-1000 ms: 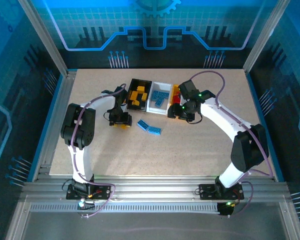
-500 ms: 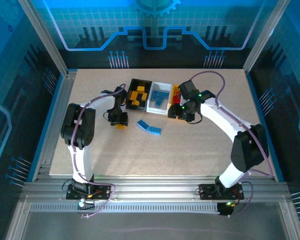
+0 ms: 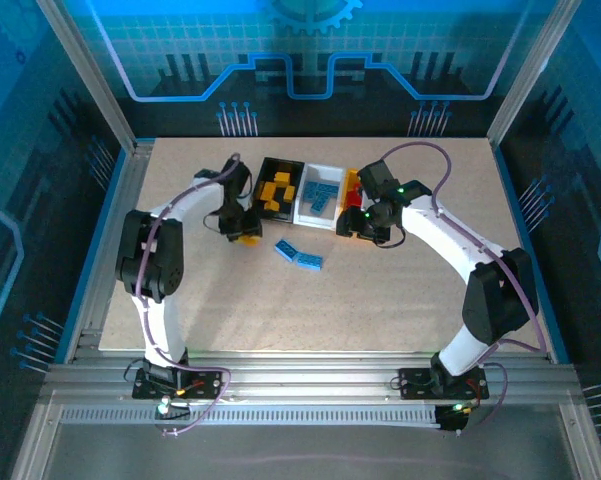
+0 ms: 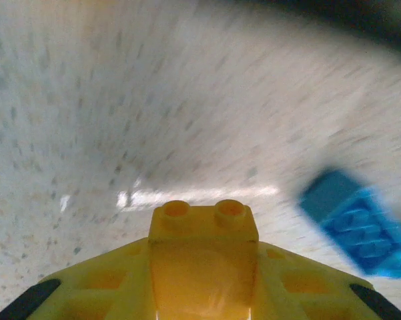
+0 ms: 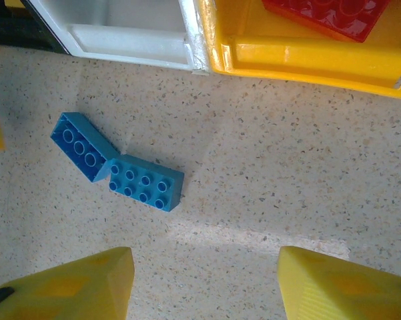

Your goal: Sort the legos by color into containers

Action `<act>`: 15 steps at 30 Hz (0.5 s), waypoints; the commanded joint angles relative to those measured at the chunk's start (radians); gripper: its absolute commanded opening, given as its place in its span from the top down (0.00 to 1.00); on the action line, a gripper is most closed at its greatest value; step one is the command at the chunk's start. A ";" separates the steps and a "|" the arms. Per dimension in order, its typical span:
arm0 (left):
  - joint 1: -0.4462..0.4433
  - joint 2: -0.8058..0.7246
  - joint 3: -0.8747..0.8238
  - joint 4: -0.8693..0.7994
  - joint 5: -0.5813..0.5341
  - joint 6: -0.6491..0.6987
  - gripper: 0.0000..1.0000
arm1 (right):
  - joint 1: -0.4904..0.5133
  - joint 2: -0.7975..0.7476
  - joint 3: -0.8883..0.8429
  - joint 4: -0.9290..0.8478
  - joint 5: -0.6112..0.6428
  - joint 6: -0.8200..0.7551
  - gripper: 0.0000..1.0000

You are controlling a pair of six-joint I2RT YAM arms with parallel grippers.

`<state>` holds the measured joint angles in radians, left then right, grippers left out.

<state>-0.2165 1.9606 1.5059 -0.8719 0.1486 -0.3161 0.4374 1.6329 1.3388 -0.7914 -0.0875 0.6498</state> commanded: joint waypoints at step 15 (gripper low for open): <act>-0.011 0.415 0.794 -0.168 0.078 -0.154 0.64 | -0.016 -0.113 -0.073 -0.058 0.008 -0.060 0.38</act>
<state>-0.2169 2.3322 2.2463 -0.9619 0.2115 -0.4408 0.4297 1.5646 1.2888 -0.8158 -0.0826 0.6109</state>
